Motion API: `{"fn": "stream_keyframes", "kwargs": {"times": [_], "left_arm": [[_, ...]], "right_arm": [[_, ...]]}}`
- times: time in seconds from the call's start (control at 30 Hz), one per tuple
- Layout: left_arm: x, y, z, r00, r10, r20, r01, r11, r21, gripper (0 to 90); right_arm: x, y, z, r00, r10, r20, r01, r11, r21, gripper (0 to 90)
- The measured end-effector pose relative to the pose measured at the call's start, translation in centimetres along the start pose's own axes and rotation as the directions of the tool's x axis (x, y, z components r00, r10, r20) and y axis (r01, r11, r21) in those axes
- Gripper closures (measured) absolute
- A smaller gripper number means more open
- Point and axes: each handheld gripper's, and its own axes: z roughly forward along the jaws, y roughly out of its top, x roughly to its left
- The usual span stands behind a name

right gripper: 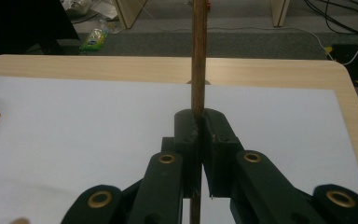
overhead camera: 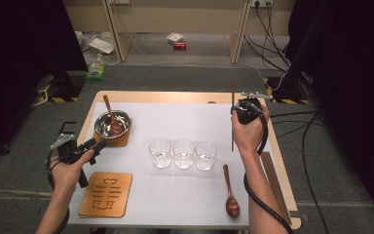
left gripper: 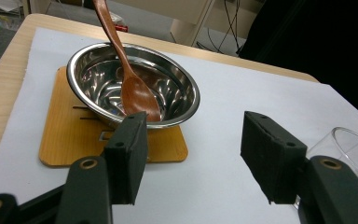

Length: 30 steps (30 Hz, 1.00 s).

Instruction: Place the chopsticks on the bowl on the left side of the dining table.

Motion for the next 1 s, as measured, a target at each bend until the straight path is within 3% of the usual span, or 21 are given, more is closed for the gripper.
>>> {"fn": "stream_keyframes", "kwargs": {"times": [1.0], "left_arm": [[0.1, 0.0, 0.0, 1.0000, -0.002, 0.000, 0.002, 1.0000, -0.003, 40.9]], "right_arm": [[2.1, 1.1, 1.1, 0.9993, -0.006, -0.036, 0.005, 1.000, -0.021, 85.1]]}}
